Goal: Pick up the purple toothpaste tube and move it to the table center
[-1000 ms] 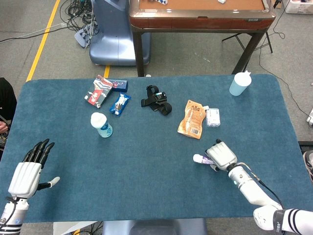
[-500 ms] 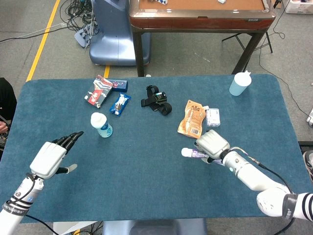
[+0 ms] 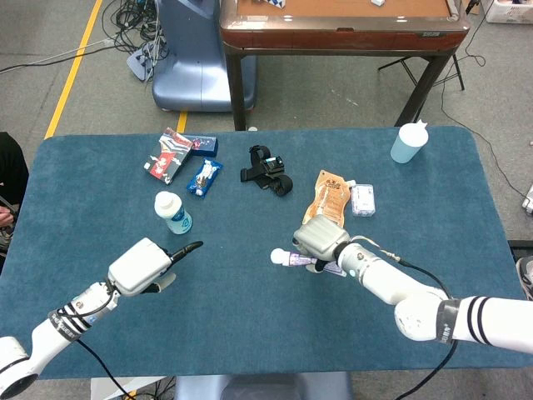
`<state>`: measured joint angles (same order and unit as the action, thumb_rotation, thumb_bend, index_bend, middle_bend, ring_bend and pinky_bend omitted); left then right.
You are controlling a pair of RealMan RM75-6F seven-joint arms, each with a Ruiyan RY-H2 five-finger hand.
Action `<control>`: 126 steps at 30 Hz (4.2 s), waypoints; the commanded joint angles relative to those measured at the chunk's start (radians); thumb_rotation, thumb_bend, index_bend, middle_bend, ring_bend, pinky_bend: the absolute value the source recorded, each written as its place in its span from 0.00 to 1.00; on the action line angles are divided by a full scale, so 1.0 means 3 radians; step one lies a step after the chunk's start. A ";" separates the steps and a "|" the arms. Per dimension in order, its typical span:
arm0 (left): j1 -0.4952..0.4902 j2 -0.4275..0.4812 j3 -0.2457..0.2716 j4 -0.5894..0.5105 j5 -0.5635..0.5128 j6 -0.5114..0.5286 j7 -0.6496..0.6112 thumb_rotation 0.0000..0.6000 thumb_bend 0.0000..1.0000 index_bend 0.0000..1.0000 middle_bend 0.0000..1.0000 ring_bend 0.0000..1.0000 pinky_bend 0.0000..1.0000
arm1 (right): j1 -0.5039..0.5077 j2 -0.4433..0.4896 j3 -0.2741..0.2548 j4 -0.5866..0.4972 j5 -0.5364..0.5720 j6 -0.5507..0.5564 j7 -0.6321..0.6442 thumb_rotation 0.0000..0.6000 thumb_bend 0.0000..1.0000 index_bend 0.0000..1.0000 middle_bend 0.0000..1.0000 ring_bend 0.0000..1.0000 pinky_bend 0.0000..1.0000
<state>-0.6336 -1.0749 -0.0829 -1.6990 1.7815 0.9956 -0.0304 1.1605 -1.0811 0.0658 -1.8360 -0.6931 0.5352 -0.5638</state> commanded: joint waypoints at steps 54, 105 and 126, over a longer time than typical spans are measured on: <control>-0.0722 -0.0656 0.0210 0.0215 -0.0487 -0.0560 0.0279 1.00 0.44 0.07 0.76 0.77 0.89 | 0.0311 -0.0563 -0.0084 0.0406 -0.0361 0.0214 0.0911 1.00 1.00 0.97 0.89 0.79 0.47; -0.0095 -0.0904 -0.0379 0.0130 -0.1358 0.0411 -0.1163 0.00 0.00 0.00 0.00 0.00 0.09 | -0.0088 -0.1634 0.0516 0.0801 -0.0790 0.0613 0.1541 1.00 1.00 0.98 0.90 0.84 0.72; -0.0136 -0.1465 -0.0232 0.0932 -0.0765 0.0801 -0.1155 0.00 0.00 0.00 0.00 0.00 0.08 | -0.0068 -0.2248 0.0685 0.1241 -0.0698 0.0972 0.1450 1.00 1.00 0.98 0.90 0.85 0.72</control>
<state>-0.6738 -1.5130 -0.1536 -1.4207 1.5507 1.2345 -0.3763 1.1443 -1.7495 0.2696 -1.4694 -0.8966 0.8224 -0.1324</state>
